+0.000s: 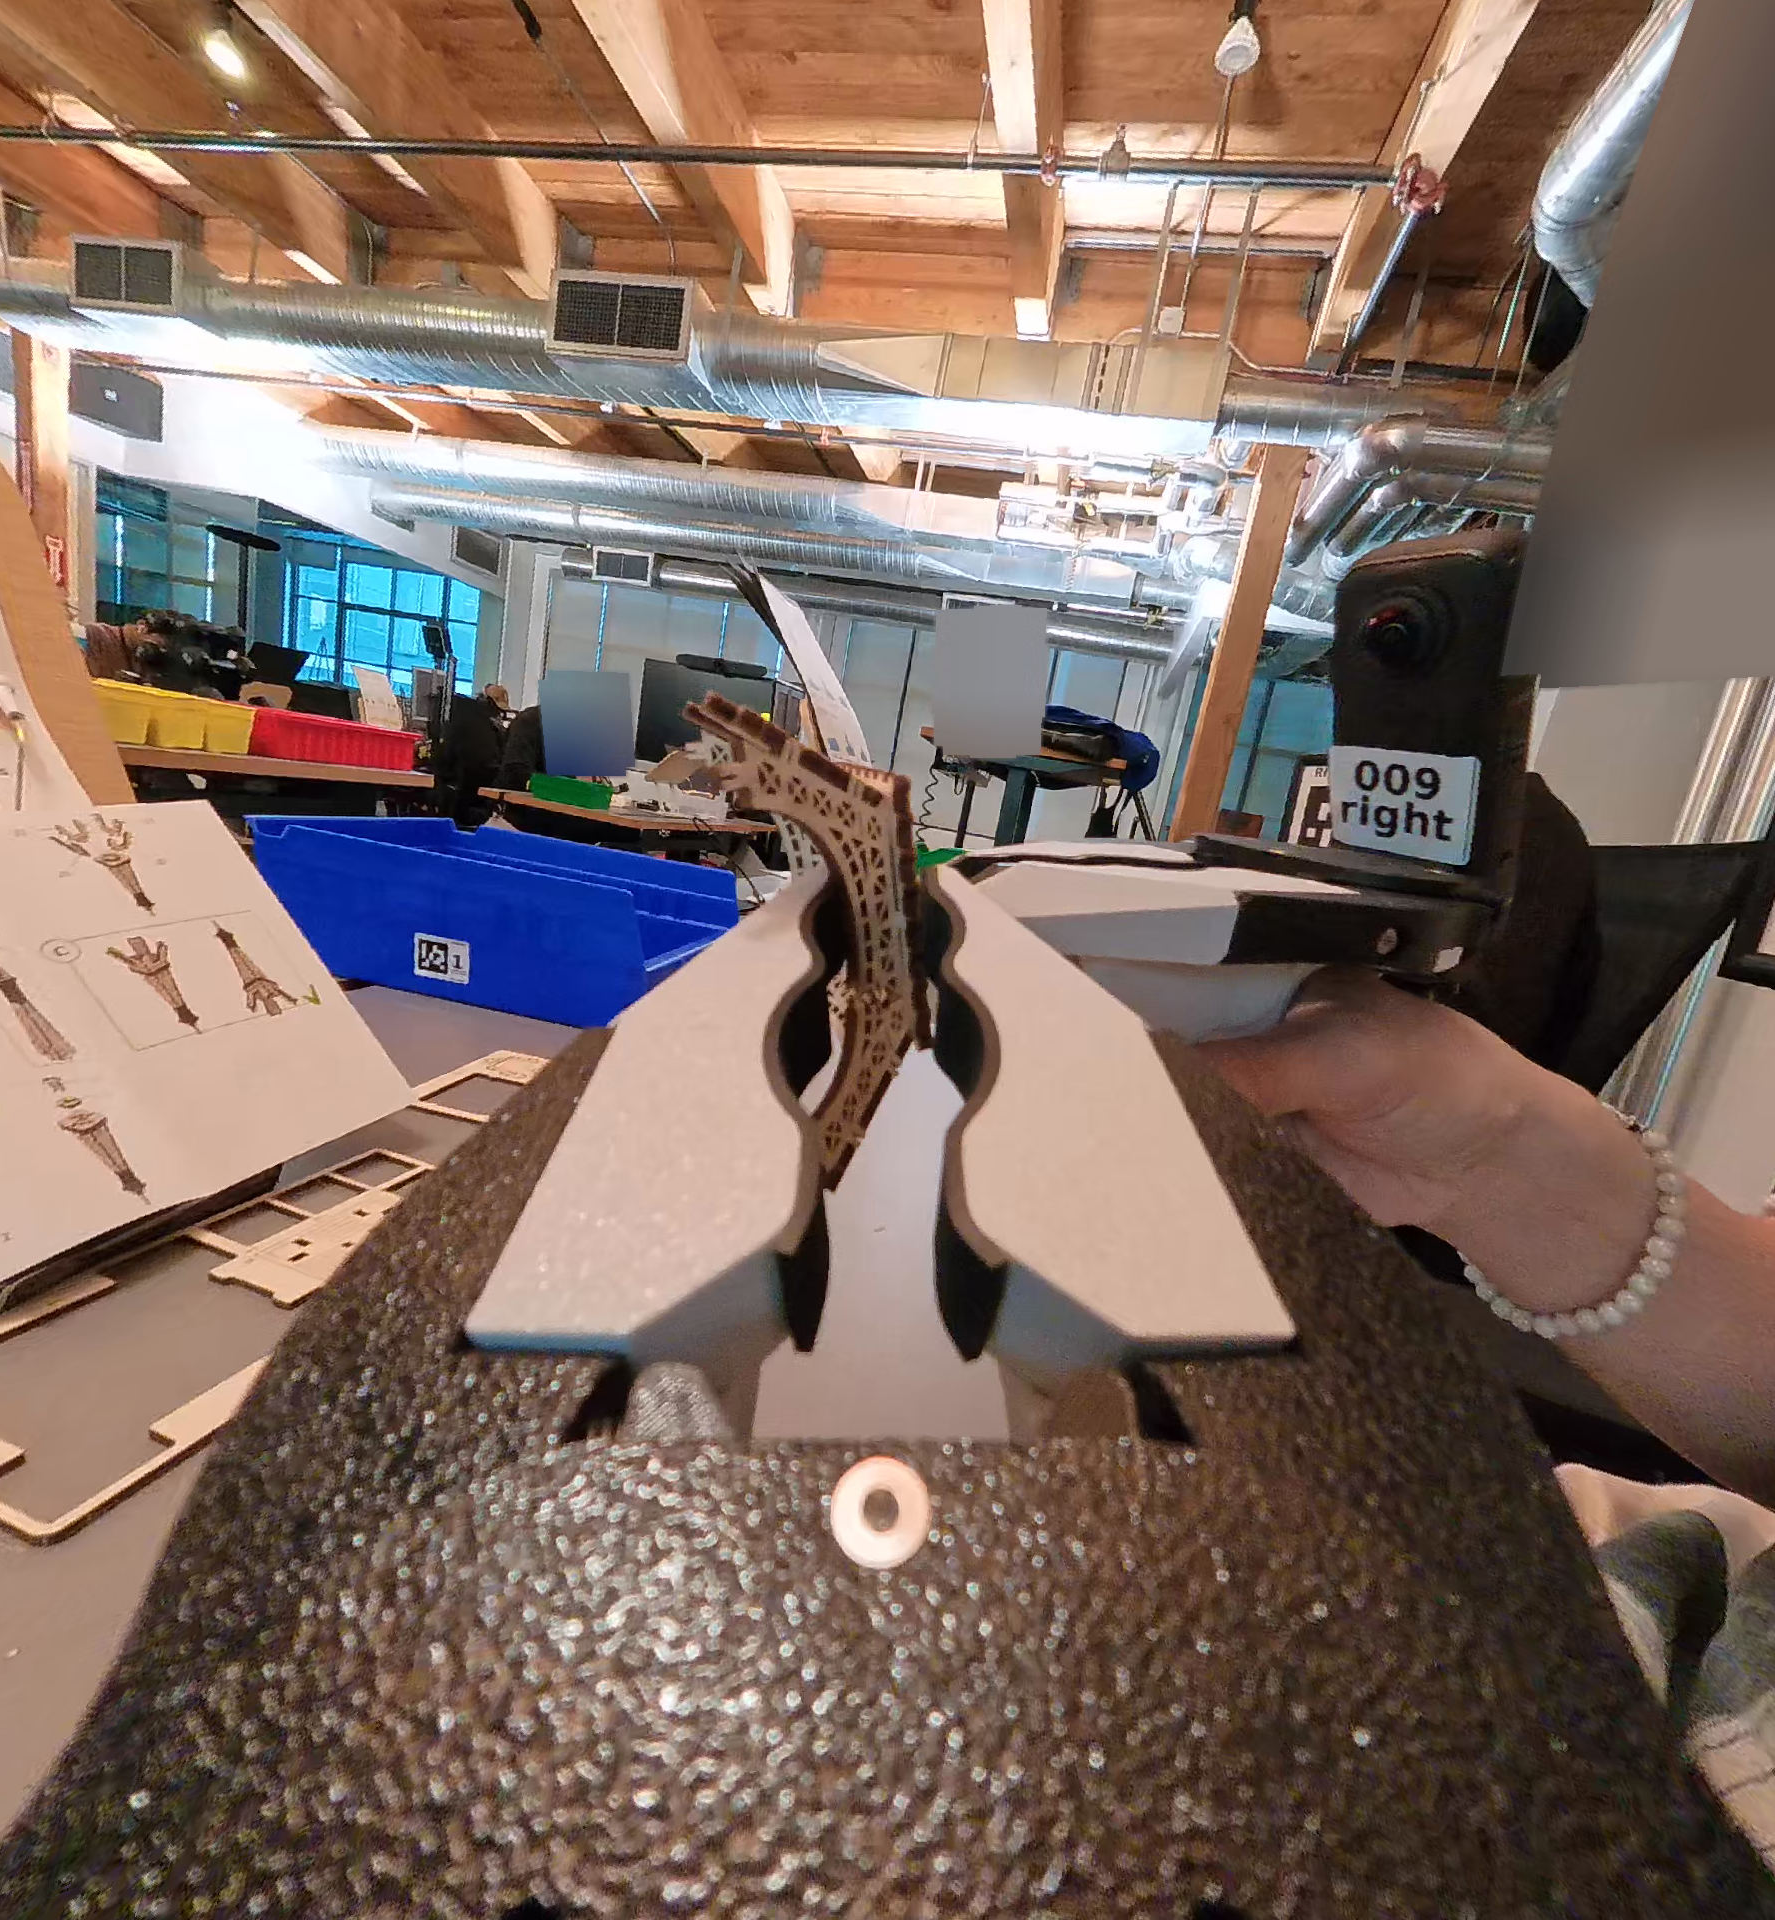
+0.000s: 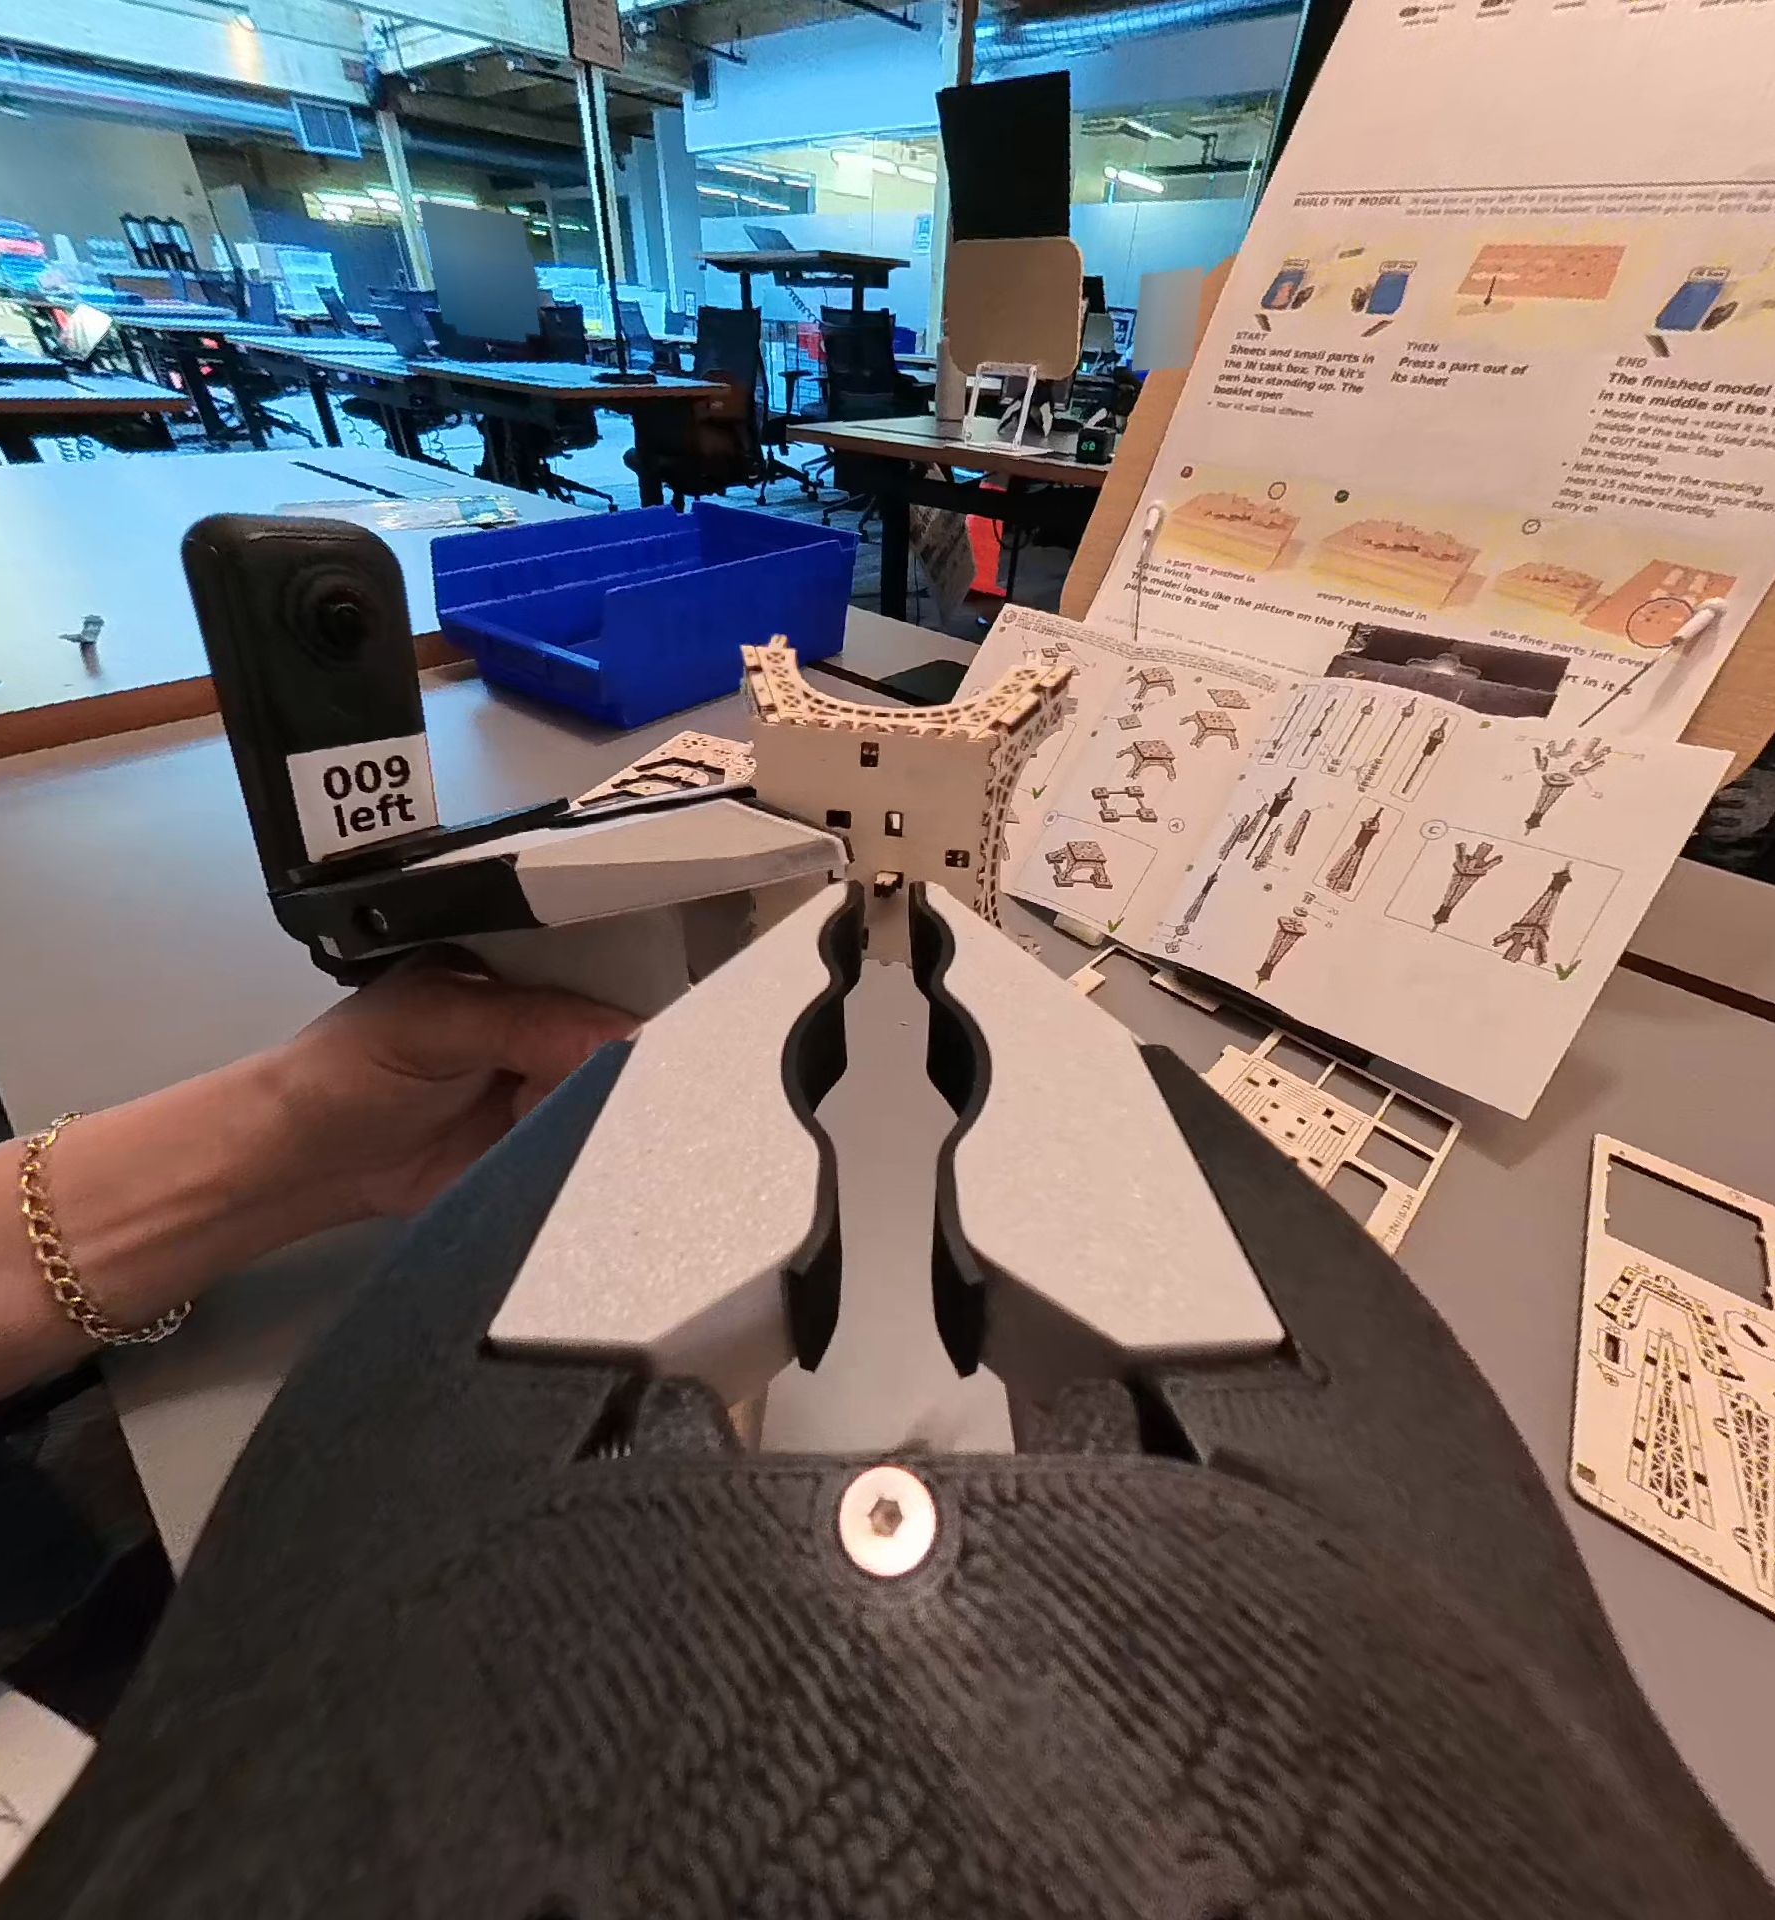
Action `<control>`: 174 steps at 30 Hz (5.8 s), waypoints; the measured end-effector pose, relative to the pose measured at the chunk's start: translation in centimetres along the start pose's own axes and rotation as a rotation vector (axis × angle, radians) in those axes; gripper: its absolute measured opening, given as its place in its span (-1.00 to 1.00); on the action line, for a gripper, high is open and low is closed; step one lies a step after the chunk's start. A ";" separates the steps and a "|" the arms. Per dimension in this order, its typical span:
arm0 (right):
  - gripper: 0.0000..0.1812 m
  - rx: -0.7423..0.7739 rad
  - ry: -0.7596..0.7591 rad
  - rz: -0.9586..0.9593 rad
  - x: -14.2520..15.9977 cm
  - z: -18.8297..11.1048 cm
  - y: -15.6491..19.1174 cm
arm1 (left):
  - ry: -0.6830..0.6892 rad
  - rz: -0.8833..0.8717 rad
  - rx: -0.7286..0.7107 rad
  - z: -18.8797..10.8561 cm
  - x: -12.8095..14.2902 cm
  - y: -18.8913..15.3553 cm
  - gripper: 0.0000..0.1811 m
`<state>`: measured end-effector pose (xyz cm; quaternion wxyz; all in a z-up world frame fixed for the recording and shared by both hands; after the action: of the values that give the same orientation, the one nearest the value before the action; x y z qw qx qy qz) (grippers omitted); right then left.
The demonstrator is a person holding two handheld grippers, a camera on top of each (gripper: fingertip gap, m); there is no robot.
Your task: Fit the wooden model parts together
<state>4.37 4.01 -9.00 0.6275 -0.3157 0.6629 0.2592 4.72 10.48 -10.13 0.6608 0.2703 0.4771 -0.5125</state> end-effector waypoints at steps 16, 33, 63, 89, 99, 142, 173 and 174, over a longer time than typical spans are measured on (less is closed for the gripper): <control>-0.96 0.015 0.008 -0.061 -0.2 -0.1 0.2 | 0.017 0.056 -0.013 0.1 -0.1 -0.2 -0.88; -0.96 0.013 0.013 -0.057 0.2 -0.1 0.1 | 0.051 0.112 -0.024 0.0 0.1 -0.3 -0.88; -0.98 0.036 0.000 -0.109 0.0 -0.3 0.3 | 0.045 0.138 -0.007 0.0 0.0 -0.6 -0.88; -0.94 0.057 0.026 -0.127 0.2 0.1 -0.1 | -0.041 -0.083 -0.023 0.0 0.3 0.6 -0.88; -0.99 0.060 0.032 -0.144 0.1 0.1 -0.1 | -0.006 -0.022 -0.020 0.2 0.4 0.2 -0.88; -0.99 -0.187 -0.564 -0.058 -1.5 -3.1 2.3 | 0.265 0.895 0.048 0.2 -3.3 -6.0 -0.88; -0.99 -0.377 -0.820 -0.030 -2.8 -5.1 3.5 | 0.510 1.424 0.041 0.8 -4.7 -10.4 -0.89; -0.99 -0.382 -0.824 -0.022 -2.8 -5.1 3.4 | 0.515 1.437 0.040 0.8 -4.7 -10.4 -0.89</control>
<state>-1.56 2.76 -6.03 0.7722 -0.3031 0.2950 0.4742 -4.85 8.34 -4.20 0.6948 0.6371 0.3138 0.1140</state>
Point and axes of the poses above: each gripper's, where its closed fingertips meet, z out along the fingers, x out of its underside, y = z × x across the jaws, the point moved 4 cm from there along -z, back along the fingers, and after that the axes turned 7 degrees about x, right-handed, at the moved point
